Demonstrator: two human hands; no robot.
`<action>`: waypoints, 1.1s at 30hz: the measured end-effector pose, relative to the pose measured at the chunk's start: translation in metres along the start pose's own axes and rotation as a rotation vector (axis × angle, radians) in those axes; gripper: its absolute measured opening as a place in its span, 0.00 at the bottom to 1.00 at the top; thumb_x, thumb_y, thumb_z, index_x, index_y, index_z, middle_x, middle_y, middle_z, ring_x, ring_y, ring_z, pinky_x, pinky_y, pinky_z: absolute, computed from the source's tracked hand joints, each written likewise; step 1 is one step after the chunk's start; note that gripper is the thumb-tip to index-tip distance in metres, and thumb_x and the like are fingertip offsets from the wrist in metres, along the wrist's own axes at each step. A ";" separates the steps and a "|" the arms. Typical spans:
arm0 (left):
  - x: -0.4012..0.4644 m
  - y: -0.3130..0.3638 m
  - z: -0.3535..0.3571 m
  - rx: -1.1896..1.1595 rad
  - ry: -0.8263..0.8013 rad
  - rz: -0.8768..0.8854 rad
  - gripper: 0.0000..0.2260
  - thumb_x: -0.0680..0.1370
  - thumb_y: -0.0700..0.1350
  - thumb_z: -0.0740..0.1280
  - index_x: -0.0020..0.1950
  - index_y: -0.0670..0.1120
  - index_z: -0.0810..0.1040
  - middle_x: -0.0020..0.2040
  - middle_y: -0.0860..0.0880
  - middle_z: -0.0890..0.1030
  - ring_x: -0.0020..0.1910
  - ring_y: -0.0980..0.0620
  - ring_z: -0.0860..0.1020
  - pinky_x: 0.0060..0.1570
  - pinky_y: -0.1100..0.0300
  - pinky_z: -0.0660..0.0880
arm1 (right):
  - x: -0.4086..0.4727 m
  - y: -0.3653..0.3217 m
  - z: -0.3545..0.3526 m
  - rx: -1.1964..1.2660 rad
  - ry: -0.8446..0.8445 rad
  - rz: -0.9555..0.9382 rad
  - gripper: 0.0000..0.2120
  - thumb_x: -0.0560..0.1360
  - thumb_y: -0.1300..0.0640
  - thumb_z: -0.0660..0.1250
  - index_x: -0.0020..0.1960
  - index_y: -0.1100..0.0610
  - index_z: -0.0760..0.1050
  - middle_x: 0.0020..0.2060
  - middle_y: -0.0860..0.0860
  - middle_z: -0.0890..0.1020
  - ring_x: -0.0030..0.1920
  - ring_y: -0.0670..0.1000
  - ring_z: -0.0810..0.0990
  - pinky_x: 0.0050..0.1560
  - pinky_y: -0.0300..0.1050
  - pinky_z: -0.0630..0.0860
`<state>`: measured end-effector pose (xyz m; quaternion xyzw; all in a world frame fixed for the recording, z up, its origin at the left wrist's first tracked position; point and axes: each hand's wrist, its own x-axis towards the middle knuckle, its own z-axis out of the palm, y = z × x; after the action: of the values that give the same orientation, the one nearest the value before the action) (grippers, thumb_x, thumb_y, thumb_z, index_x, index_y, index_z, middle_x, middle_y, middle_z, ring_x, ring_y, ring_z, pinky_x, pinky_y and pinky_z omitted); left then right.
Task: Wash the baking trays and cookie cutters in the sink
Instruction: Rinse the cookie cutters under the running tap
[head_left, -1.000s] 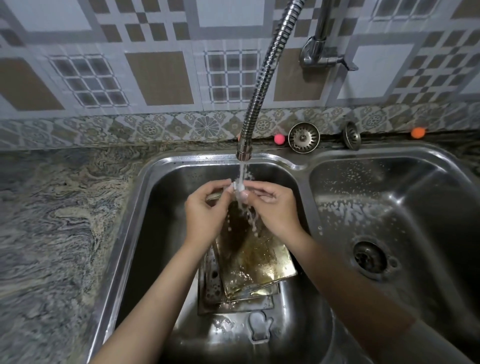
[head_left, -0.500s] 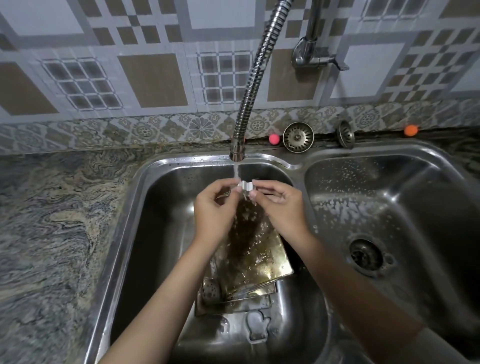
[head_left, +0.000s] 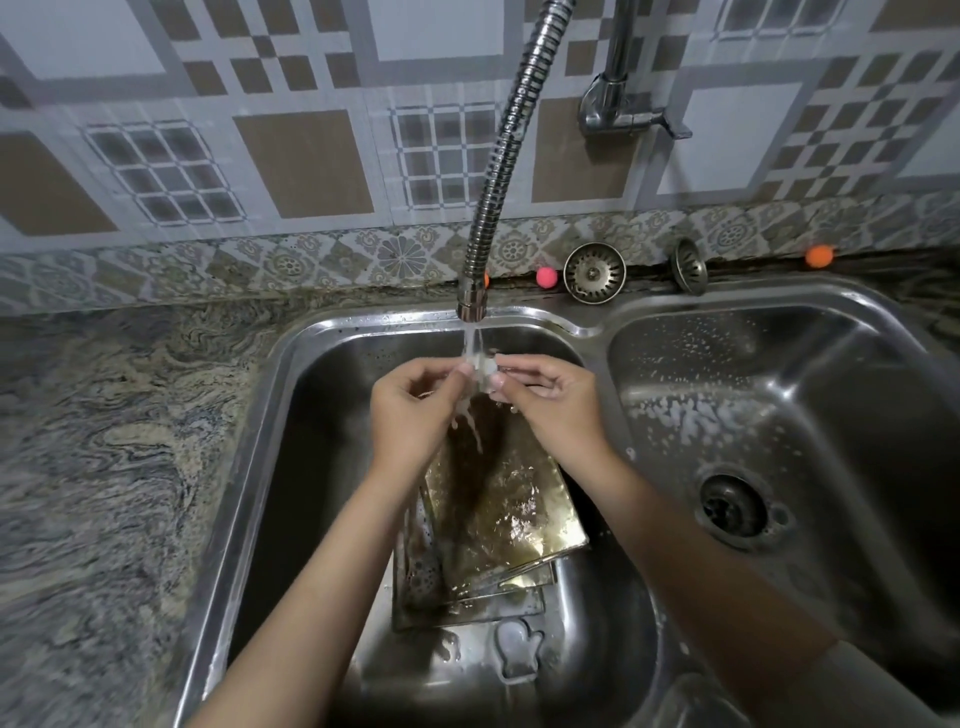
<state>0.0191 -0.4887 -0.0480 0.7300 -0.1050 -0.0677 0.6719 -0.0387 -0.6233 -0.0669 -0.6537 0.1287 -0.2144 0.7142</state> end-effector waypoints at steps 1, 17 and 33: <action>0.002 0.001 -0.003 0.008 -0.004 -0.007 0.04 0.72 0.45 0.73 0.44 0.46 0.85 0.42 0.44 0.85 0.45 0.40 0.83 0.49 0.37 0.78 | 0.001 0.000 0.001 -0.004 -0.008 0.003 0.11 0.71 0.67 0.73 0.51 0.56 0.82 0.44 0.55 0.85 0.44 0.53 0.85 0.50 0.47 0.82; 0.001 0.021 -0.006 0.032 -0.039 -0.091 0.02 0.73 0.44 0.73 0.41 0.47 0.84 0.42 0.39 0.84 0.44 0.36 0.82 0.32 0.62 0.75 | 0.000 -0.006 -0.001 0.063 -0.044 0.047 0.09 0.72 0.67 0.71 0.51 0.58 0.82 0.43 0.57 0.85 0.42 0.53 0.85 0.42 0.40 0.81; 0.005 0.026 -0.008 -0.041 -0.080 -0.039 0.03 0.72 0.41 0.74 0.40 0.49 0.84 0.38 0.45 0.84 0.39 0.49 0.80 0.43 0.49 0.79 | 0.002 -0.019 -0.002 0.072 -0.020 -0.011 0.10 0.71 0.67 0.72 0.49 0.56 0.82 0.45 0.58 0.85 0.47 0.56 0.85 0.51 0.49 0.81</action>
<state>0.0244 -0.4846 -0.0207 0.7146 -0.1160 -0.1119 0.6807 -0.0408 -0.6272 -0.0482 -0.6304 0.1104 -0.2162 0.7373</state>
